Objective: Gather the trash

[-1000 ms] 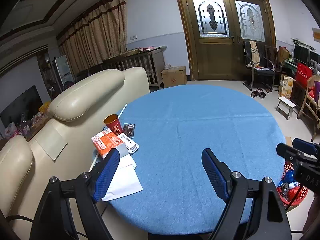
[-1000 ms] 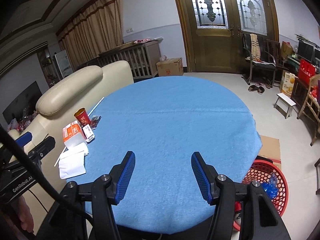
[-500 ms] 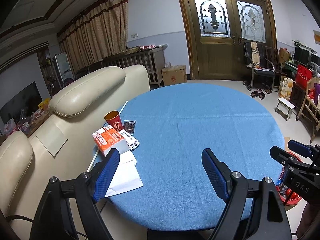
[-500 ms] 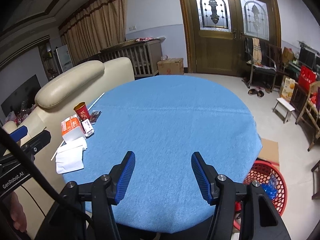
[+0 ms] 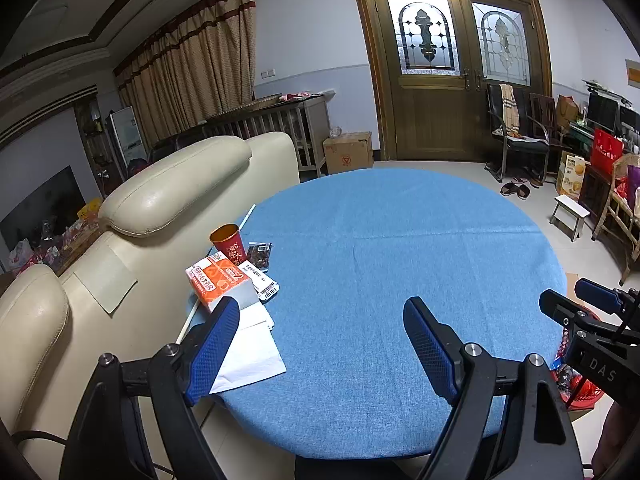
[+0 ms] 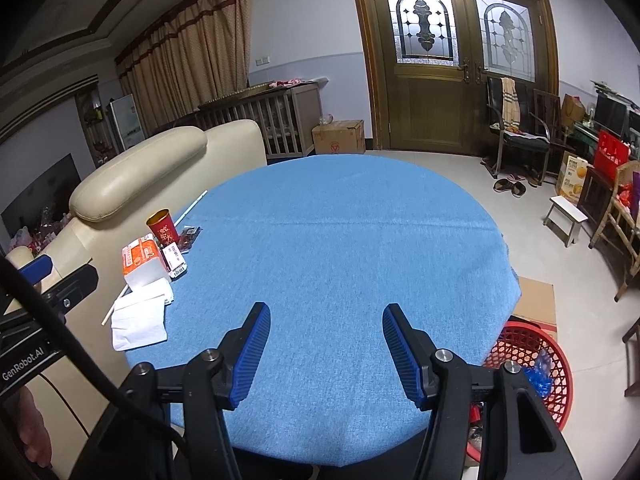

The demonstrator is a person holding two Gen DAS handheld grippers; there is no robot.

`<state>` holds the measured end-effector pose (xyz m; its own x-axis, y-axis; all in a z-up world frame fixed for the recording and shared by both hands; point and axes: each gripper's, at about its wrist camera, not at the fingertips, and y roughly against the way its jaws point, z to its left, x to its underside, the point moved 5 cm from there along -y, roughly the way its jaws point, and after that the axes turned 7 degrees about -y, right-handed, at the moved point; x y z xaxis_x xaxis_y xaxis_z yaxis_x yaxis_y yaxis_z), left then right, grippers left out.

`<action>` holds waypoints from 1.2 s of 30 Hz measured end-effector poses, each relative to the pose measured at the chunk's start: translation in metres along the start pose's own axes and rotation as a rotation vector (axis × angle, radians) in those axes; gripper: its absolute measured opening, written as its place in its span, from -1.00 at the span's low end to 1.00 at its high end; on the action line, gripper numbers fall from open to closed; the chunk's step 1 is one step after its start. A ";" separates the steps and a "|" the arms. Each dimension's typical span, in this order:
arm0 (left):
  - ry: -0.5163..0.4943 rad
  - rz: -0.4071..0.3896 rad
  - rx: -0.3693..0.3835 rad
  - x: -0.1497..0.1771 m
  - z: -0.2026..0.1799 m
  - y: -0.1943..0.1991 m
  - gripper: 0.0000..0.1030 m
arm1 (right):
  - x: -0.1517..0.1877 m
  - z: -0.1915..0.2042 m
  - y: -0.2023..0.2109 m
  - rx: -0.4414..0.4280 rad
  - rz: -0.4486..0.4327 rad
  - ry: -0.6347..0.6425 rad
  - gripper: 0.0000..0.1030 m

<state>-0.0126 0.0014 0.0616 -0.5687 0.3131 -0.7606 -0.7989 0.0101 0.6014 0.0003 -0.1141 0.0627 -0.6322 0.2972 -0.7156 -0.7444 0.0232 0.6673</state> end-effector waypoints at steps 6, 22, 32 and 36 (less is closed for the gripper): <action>-0.003 0.004 0.000 0.001 -0.001 0.000 0.64 | 0.000 -0.002 0.001 -0.004 0.004 -0.005 0.21; -0.003 0.015 0.012 0.003 -0.002 -0.002 0.64 | -0.003 -0.006 0.001 0.011 -0.017 -0.023 0.21; -0.004 0.039 0.018 0.004 -0.003 -0.015 0.64 | -0.012 -0.012 -0.012 0.034 -0.020 -0.031 0.21; -0.008 0.058 0.027 0.003 -0.005 -0.029 0.64 | -0.016 -0.017 -0.027 0.046 -0.010 -0.041 0.21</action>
<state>0.0073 -0.0028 0.0405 -0.6119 0.3219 -0.7225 -0.7591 0.0175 0.6507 0.0267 -0.1363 0.0531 -0.6143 0.3359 -0.7140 -0.7397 0.0700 0.6693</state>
